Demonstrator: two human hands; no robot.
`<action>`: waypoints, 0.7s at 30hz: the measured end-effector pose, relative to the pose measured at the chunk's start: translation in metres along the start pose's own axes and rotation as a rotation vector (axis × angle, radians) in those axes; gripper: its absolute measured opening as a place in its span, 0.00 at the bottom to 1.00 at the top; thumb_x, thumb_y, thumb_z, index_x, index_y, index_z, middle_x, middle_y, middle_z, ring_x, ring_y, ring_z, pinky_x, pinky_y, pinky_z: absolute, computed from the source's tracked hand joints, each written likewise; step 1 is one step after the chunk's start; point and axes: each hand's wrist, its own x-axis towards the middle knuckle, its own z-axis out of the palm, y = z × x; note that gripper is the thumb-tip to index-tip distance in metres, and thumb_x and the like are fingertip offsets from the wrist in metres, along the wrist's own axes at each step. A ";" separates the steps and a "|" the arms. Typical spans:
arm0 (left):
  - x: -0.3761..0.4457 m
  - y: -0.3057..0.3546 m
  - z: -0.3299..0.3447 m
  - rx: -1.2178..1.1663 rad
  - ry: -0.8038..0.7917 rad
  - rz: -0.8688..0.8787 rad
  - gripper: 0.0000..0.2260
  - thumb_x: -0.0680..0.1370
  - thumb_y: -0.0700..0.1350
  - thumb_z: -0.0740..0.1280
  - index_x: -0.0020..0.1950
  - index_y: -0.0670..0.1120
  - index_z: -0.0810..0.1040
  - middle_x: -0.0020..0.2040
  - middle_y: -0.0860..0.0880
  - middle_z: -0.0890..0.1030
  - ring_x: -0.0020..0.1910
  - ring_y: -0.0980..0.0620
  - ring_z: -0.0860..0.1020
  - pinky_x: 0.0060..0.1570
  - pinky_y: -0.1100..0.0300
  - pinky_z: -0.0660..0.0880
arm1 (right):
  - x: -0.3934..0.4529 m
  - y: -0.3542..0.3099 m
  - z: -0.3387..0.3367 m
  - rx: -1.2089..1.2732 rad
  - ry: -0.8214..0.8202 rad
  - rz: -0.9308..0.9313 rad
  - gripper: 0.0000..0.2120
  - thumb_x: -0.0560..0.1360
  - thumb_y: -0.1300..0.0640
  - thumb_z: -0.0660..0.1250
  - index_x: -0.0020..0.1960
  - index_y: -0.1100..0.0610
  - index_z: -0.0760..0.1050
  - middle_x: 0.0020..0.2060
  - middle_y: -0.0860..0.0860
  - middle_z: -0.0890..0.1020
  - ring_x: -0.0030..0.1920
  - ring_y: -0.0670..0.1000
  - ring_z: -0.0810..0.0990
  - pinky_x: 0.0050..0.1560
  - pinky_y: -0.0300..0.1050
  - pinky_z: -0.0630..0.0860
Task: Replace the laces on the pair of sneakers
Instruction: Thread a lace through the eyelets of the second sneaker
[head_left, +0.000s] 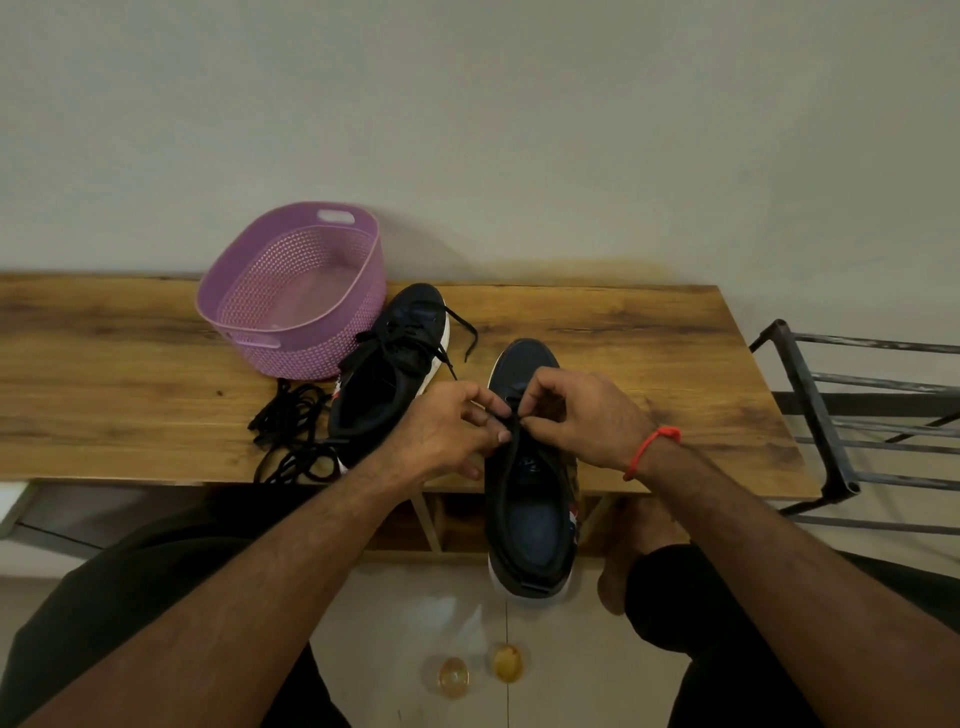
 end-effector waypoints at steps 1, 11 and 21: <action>0.000 0.001 0.000 -0.002 0.007 0.005 0.10 0.76 0.37 0.73 0.56 0.47 0.79 0.46 0.47 0.85 0.45 0.51 0.86 0.40 0.54 0.83 | 0.000 0.000 0.000 0.004 0.004 0.001 0.07 0.75 0.57 0.72 0.48 0.49 0.76 0.41 0.40 0.78 0.44 0.38 0.77 0.42 0.25 0.72; -0.002 0.007 -0.001 0.062 0.031 0.014 0.10 0.75 0.38 0.74 0.55 0.45 0.81 0.47 0.47 0.85 0.46 0.51 0.85 0.40 0.56 0.84 | -0.003 -0.003 -0.001 0.148 -0.026 0.048 0.07 0.74 0.59 0.73 0.46 0.50 0.77 0.43 0.44 0.82 0.46 0.42 0.81 0.46 0.37 0.79; 0.000 0.020 -0.016 -0.475 0.369 0.066 0.08 0.79 0.34 0.67 0.51 0.46 0.83 0.51 0.45 0.85 0.49 0.50 0.86 0.49 0.47 0.84 | -0.003 -0.004 0.007 -0.015 0.014 -0.028 0.16 0.76 0.38 0.64 0.56 0.46 0.78 0.52 0.46 0.77 0.54 0.46 0.74 0.55 0.44 0.72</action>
